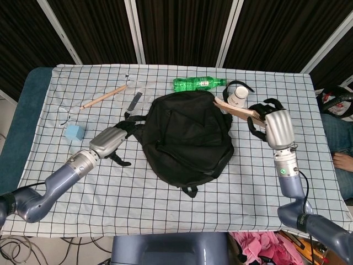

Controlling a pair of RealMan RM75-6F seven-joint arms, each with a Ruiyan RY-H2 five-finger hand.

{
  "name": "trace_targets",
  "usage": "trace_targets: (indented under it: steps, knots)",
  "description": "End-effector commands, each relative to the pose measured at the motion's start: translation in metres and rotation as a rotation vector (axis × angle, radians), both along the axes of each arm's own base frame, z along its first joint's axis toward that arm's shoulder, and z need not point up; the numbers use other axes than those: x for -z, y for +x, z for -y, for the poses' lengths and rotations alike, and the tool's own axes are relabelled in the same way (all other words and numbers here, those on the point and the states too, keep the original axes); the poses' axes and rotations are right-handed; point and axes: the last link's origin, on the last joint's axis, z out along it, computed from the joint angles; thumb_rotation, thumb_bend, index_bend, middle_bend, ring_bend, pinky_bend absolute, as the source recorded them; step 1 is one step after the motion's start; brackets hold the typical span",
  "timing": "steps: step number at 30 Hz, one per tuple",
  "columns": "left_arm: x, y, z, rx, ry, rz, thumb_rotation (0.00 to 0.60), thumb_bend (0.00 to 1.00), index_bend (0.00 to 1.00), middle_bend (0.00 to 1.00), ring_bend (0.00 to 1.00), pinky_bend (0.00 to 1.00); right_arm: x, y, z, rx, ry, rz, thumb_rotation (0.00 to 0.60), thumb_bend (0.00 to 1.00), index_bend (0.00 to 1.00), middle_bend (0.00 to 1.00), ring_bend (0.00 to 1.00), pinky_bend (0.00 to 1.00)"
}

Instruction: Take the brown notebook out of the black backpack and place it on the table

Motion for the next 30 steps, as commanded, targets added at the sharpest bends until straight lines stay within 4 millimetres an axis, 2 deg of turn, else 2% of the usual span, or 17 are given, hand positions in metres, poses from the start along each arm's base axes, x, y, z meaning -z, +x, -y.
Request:
trace_targets:
  steps: [1,6,11,13,15,17,18,19,21,23,27,30]
  knots:
    - [-0.017,-0.016,0.003,-0.001,0.082,0.036,0.6,0.03,0.06,0.15,0.0,0.0,0.027,0.011,-0.001,-0.035,0.042,-0.083,0.6,0.62,0.8,0.67,0.62,0.32]
    - [-0.029,-0.027,-0.002,-0.034,0.128,0.13,0.6,0.03,0.07,0.16,0.0,0.0,0.064,0.018,-0.008,-0.067,0.091,-0.21,0.6,0.62,0.8,0.67,0.61,0.31]
    - [-0.034,-0.04,-0.012,-0.091,0.131,0.198,0.6,0.03,0.07,0.16,0.0,0.0,0.108,0.023,-0.027,-0.116,0.188,-0.35,0.6,0.61,0.78,0.62,0.57,0.26]
    - [-0.035,-0.045,-0.017,-0.11,0.128,0.203,0.6,0.03,0.07,0.16,0.0,0.0,0.127,0.023,-0.043,-0.143,0.242,-0.428,0.6,0.59,0.69,0.53,0.52,0.23]
    - [-0.034,-0.047,-0.02,-0.12,0.129,0.209,0.6,0.03,0.07,0.16,0.0,0.0,0.139,0.022,-0.056,-0.143,0.275,-0.47,0.6,0.51,0.46,0.36,0.4,0.18]
    - [-0.033,-0.049,-0.023,-0.125,0.129,0.213,0.6,0.03,0.07,0.16,0.0,0.0,0.152,0.017,-0.069,-0.111,0.333,-0.532,0.6,0.41,0.25,0.23,0.32,0.15]
    - [-0.032,-0.049,-0.024,-0.126,0.128,0.21,0.6,0.03,0.07,0.16,0.0,0.0,0.158,0.014,-0.076,-0.083,0.383,-0.553,0.6,0.37,0.15,0.19,0.3,0.15]
    - [-0.032,-0.049,-0.025,-0.126,0.129,0.208,0.6,0.03,0.07,0.16,0.0,0.0,0.163,0.015,-0.087,-0.064,0.454,-0.531,0.6,0.35,0.11,0.17,0.29,0.15]
    - [-0.032,-0.05,-0.026,-0.126,0.137,0.211,0.6,0.03,0.07,0.16,0.0,0.0,0.159,0.022,-0.101,-0.054,0.512,-0.513,0.6,0.33,0.03,0.13,0.28,0.14]
    - [-0.031,-0.05,-0.025,-0.127,0.143,0.218,0.6,0.03,0.07,0.16,0.0,0.0,0.156,0.03,-0.108,-0.068,0.523,-0.504,0.6,0.31,0.0,0.11,0.27,0.14]
    - [-0.028,-0.051,-0.025,-0.132,0.139,0.213,0.6,0.03,0.08,0.16,0.0,0.0,0.148,0.038,-0.116,-0.082,0.519,-0.478,0.6,0.3,0.0,0.08,0.25,0.14]
    - [-0.028,-0.052,-0.024,-0.124,0.139,0.197,0.6,0.03,0.08,0.16,0.0,0.0,0.136,0.033,-0.113,-0.058,0.495,-0.475,0.6,0.27,0.0,0.05,0.24,0.14]
